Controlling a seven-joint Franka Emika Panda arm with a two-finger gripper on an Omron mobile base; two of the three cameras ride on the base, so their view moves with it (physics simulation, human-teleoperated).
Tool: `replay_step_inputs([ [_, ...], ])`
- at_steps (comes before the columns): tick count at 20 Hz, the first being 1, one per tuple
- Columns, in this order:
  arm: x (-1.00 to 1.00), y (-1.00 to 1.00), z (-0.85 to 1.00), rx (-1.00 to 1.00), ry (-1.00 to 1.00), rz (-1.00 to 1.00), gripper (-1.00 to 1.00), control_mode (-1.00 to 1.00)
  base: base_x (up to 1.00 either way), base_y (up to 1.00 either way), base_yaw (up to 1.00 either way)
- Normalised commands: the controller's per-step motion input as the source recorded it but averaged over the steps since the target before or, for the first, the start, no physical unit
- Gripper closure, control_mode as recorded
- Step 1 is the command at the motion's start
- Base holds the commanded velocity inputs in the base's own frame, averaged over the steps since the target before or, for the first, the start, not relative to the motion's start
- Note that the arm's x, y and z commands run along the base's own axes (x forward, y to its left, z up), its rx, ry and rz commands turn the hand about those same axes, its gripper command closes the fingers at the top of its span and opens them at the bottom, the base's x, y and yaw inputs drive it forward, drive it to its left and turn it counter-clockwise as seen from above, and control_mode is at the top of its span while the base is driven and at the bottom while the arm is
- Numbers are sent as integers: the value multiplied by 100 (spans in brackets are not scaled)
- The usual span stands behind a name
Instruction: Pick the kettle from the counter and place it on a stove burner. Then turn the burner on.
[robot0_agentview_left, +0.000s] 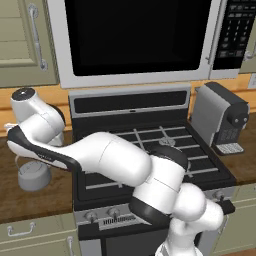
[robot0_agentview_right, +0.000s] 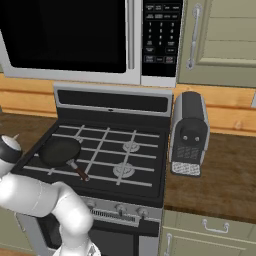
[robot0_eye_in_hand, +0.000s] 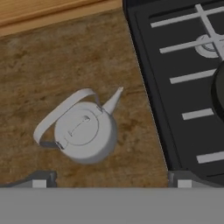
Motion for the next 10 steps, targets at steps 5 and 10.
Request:
replay_step_inputs([
  [5,25,32,-1,0,0,-6,-100,-100,0,0,0],
  [10,5,19,-1,0,0,-5,-100,-100,0,0,0],
])
